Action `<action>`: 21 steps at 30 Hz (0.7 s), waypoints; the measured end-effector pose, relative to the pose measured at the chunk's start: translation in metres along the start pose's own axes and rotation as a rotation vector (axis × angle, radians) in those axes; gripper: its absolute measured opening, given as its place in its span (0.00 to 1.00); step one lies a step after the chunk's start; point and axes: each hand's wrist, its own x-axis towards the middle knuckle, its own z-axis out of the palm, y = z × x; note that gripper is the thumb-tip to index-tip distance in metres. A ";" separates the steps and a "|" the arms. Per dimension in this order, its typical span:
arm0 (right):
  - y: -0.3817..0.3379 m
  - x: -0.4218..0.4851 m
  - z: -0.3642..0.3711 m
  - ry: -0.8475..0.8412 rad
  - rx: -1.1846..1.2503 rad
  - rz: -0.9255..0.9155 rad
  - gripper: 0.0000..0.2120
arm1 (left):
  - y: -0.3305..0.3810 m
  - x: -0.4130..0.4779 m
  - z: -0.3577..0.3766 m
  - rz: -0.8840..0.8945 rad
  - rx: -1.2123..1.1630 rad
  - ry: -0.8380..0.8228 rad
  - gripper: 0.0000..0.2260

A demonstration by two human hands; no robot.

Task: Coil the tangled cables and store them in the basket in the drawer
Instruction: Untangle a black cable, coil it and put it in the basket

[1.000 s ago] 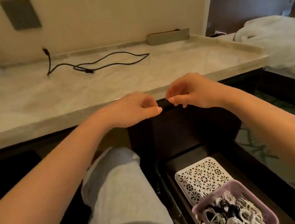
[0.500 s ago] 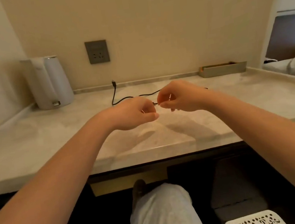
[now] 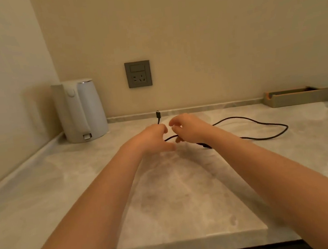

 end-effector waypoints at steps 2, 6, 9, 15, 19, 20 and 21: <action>0.003 0.014 0.005 -0.068 0.032 0.038 0.14 | -0.003 0.016 -0.001 -0.020 0.005 -0.021 0.30; 0.017 0.030 -0.004 -0.164 -0.131 0.079 0.17 | -0.011 0.040 0.000 -0.051 -0.003 -0.090 0.24; 0.030 0.029 -0.017 -0.171 -0.105 0.070 0.18 | -0.020 0.052 0.004 -0.083 -0.004 -0.089 0.18; 0.027 0.028 -0.027 -0.343 0.058 0.100 0.23 | -0.033 0.067 0.003 -0.043 -0.093 -0.006 0.13; 0.029 0.026 -0.031 -0.261 0.205 0.009 0.17 | -0.041 0.068 0.006 -0.006 -0.120 0.102 0.15; 0.031 0.025 -0.032 -0.234 0.270 0.015 0.16 | -0.044 0.068 0.007 0.000 -0.124 0.126 0.15; 0.033 0.025 -0.033 -0.197 0.317 0.028 0.15 | -0.048 0.068 0.007 0.002 -0.121 0.145 0.15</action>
